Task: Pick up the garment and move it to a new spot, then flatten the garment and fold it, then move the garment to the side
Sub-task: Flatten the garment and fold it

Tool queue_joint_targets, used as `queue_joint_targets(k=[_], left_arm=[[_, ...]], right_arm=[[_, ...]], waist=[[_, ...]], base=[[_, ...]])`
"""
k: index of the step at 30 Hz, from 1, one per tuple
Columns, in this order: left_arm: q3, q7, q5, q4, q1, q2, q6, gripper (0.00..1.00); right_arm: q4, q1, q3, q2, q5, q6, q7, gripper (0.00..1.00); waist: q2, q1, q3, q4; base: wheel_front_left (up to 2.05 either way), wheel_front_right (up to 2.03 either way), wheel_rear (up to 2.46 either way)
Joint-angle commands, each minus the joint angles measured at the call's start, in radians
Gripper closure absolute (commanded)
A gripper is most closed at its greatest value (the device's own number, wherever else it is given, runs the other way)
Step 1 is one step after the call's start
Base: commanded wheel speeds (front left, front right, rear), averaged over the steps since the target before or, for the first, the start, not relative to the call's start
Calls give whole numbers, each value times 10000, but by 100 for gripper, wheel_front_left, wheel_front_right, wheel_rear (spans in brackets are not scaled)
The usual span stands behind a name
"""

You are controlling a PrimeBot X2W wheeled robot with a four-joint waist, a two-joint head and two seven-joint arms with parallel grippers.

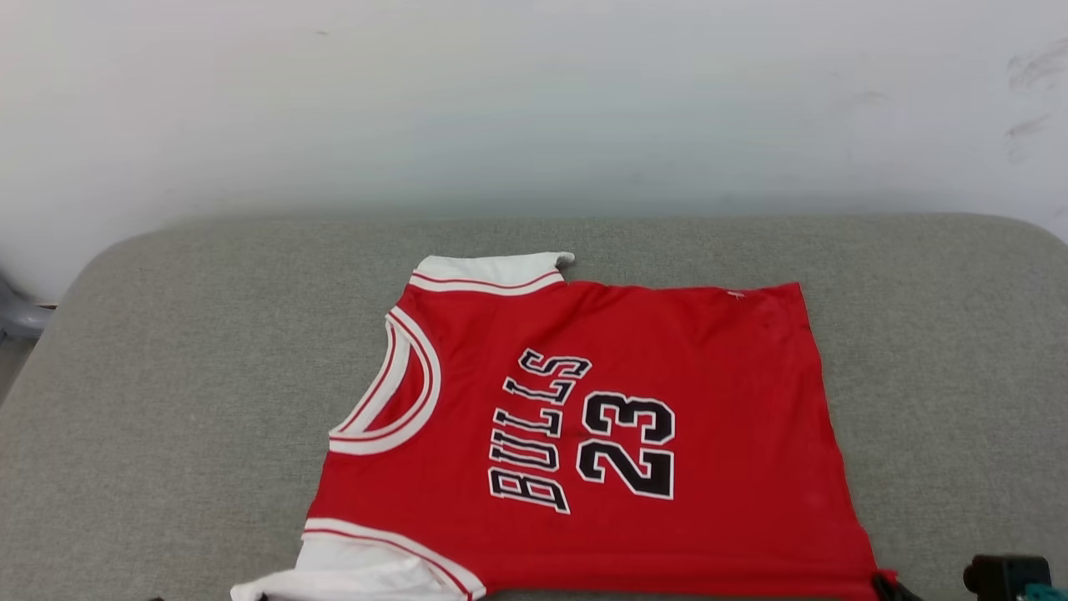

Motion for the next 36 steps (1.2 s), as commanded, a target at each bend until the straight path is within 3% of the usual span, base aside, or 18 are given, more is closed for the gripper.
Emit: queue_joint_targets(k=[1, 6, 13, 23, 36], left_arm=[[83, 79, -93, -403, 396, 131, 226, 100], [201, 379, -260, -1304, 950, 421, 544, 100], [101, 579, -179, -1516, 121, 434, 300, 100], [-69, 407, 355, -527, -2134, 148, -391, 100], [-394, 189, 477, 1707, -3979, -434, -1391, 100]], right_arm=[[-540, 526, -347, 165, -196, -21, 248, 100], [-1744, 1388, -1076, 655, -620, -21, 1028, 100], [-2274, 885, -1369, 929, -1064, -20, 1659, 100], [-1669, -1099, -844, 672, -1316, -18, 1642, 100], [256, -3208, 64, 385, -1169, -18, 792, 100]], waist=[[-1, 4, -88, 41], [-1, 4, -108, 66], [-1, 4, 19, -46], [-1, 4, 1040, -310], [-1, 4, 2331, -384]], base=[[0, 0, 0], [0, 0, 0], [0, 0, 0], [0, 0, 0], [0, 0, 0]])
